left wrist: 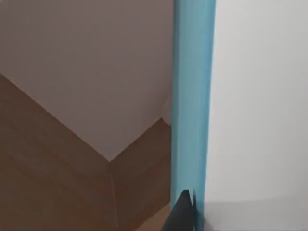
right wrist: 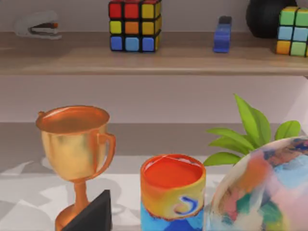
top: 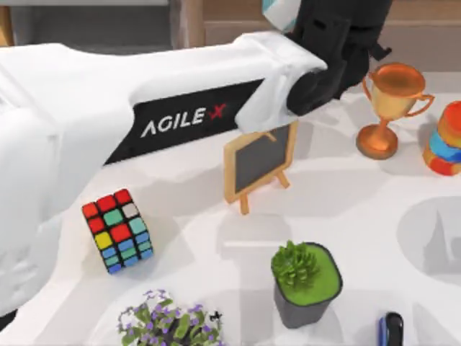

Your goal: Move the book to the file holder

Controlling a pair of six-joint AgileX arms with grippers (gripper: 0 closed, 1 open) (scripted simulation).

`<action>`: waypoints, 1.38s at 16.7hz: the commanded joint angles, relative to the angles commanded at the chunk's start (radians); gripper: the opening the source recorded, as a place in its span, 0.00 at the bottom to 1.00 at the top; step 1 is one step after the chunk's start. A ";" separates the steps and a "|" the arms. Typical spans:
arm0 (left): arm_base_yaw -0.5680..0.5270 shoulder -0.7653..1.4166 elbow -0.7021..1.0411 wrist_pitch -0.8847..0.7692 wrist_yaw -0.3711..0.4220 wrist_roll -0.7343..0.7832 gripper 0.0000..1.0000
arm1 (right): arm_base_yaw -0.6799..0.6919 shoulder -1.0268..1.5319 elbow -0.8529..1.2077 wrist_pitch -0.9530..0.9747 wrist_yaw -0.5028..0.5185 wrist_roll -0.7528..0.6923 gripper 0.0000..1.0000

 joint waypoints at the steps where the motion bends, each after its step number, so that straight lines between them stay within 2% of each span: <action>1: -0.004 -0.069 -0.097 0.013 0.016 0.050 0.00 | 0.000 0.000 0.000 0.000 0.000 0.000 1.00; 7: 0.022 -0.431 -0.634 0.108 0.132 0.347 0.00 | 0.000 0.000 0.000 0.000 0.000 0.000 1.00; 12: 0.173 -0.591 -0.944 0.222 0.242 0.582 0.00 | 0.000 0.000 0.000 0.000 0.000 0.000 1.00; 17: 0.402 -0.584 -1.074 0.363 0.359 0.784 0.00 | 0.000 0.000 0.000 0.000 0.000 0.000 1.00; 23: 0.601 -0.443 -1.032 0.515 0.498 0.928 0.00 | 0.000 0.000 0.000 0.000 0.000 0.000 1.00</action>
